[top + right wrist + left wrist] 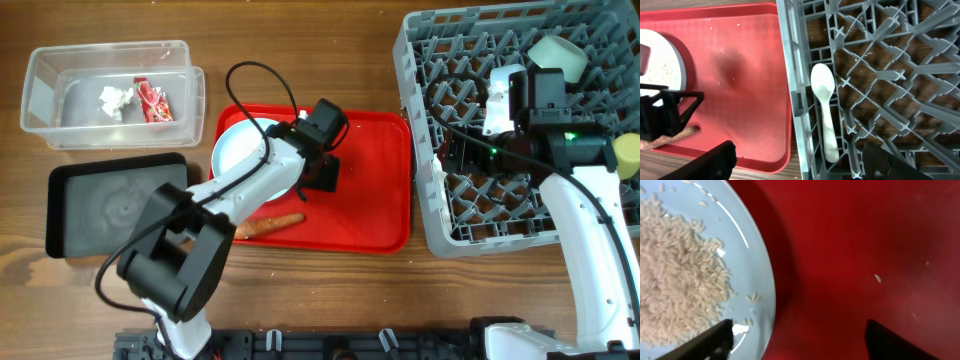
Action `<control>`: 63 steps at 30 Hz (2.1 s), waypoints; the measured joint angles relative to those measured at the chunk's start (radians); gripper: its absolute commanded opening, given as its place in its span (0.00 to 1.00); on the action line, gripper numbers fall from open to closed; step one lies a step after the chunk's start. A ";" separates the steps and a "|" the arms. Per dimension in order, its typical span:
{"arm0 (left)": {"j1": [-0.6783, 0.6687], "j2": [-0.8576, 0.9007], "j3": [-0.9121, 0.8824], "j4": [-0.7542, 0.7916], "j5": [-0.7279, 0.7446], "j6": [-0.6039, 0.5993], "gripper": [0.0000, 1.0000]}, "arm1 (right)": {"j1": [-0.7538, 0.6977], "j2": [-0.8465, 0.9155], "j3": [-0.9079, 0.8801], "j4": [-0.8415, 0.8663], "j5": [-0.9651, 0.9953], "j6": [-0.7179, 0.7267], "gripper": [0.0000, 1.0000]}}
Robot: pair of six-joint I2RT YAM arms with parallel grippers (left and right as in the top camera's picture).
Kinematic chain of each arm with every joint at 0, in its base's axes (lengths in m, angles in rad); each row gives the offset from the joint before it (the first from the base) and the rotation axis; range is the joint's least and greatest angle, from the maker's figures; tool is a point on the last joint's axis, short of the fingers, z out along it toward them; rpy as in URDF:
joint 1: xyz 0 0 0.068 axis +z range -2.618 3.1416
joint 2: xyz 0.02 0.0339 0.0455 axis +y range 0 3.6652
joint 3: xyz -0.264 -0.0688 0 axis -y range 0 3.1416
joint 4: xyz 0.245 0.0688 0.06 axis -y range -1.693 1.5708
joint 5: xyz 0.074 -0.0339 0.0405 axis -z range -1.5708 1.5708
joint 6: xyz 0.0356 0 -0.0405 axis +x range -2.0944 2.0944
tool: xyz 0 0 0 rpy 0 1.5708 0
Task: Sort waste into correct bins and load items into the dishwasher rack
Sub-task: 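Grasp the rim of the light-blue rice plate with the left gripper, then carry the plate left and tip the rice onto the black tray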
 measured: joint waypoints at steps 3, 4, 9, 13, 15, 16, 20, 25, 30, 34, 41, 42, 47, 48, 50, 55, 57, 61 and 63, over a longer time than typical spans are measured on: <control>0.000 0.023 0.000 0.011 -0.019 -0.004 0.60 | 0.000 0.000 0.000 0.000 0.000 0.000 0.83; 0.000 0.025 0.000 0.016 -0.028 0.000 0.59 | 0.000 0.000 0.000 0.000 0.000 0.000 0.83; 0.000 0.047 0.000 0.031 -0.051 -0.001 0.50 | 0.000 0.000 0.000 -0.007 0.003 0.000 0.84; 0.000 0.069 0.006 0.035 -0.069 0.003 0.34 | 0.000 0.000 0.000 -0.008 0.003 0.000 0.83; 0.000 0.071 0.006 0.036 -0.082 0.000 0.27 | 0.000 0.000 0.000 -0.008 0.003 0.000 0.83; 0.000 0.072 0.006 0.035 -0.087 0.005 0.23 | 0.000 0.000 0.000 -0.009 0.003 0.000 0.83; 0.000 0.072 0.006 0.021 -0.103 0.003 0.17 | 0.000 0.000 0.000 -0.011 0.003 0.000 0.83; 0.000 0.074 0.006 0.000 -0.133 0.003 0.09 | 0.000 0.000 0.000 -0.015 0.003 0.000 0.83; -0.005 0.075 0.010 -0.011 -0.186 0.012 0.04 | 0.000 0.000 0.000 -0.015 0.003 0.000 0.83; -0.005 0.075 0.010 -0.011 -0.201 0.014 0.04 | 0.000 0.000 0.000 -0.015 0.003 0.000 0.83; -0.005 0.078 0.010 -0.061 -0.237 0.013 0.04 | 0.000 0.000 0.000 -0.019 0.003 0.000 0.84; -0.005 0.079 0.010 -0.074 -0.242 0.014 0.04 | 0.000 0.000 0.000 -0.020 0.003 0.000 0.83; -0.005 0.079 0.011 -0.102 -0.246 0.014 0.04 | 0.000 0.000 0.000 -0.023 0.003 0.000 0.83; -0.005 0.079 0.011 -0.104 -0.246 0.014 0.04 | 0.000 0.000 0.000 -0.023 0.003 0.000 0.83; -0.005 0.079 0.012 -0.109 -0.246 0.014 0.04 | 0.000 0.000 0.000 -0.026 0.003 0.000 0.83; -0.005 0.079 0.051 -0.167 -0.250 0.014 0.04 | 0.000 0.000 0.000 -0.032 0.003 0.000 0.83; -0.005 0.079 0.079 -0.200 -0.257 0.013 0.04 | 0.000 0.000 0.000 -0.034 0.003 0.000 0.83; -0.005 0.079 0.128 -0.254 -0.266 0.010 0.04 | 0.000 0.000 0.000 -0.036 0.003 0.000 0.83; -0.005 0.079 0.139 -0.280 -0.266 0.002 0.04 | 0.000 0.000 0.000 -0.038 0.003 0.000 0.83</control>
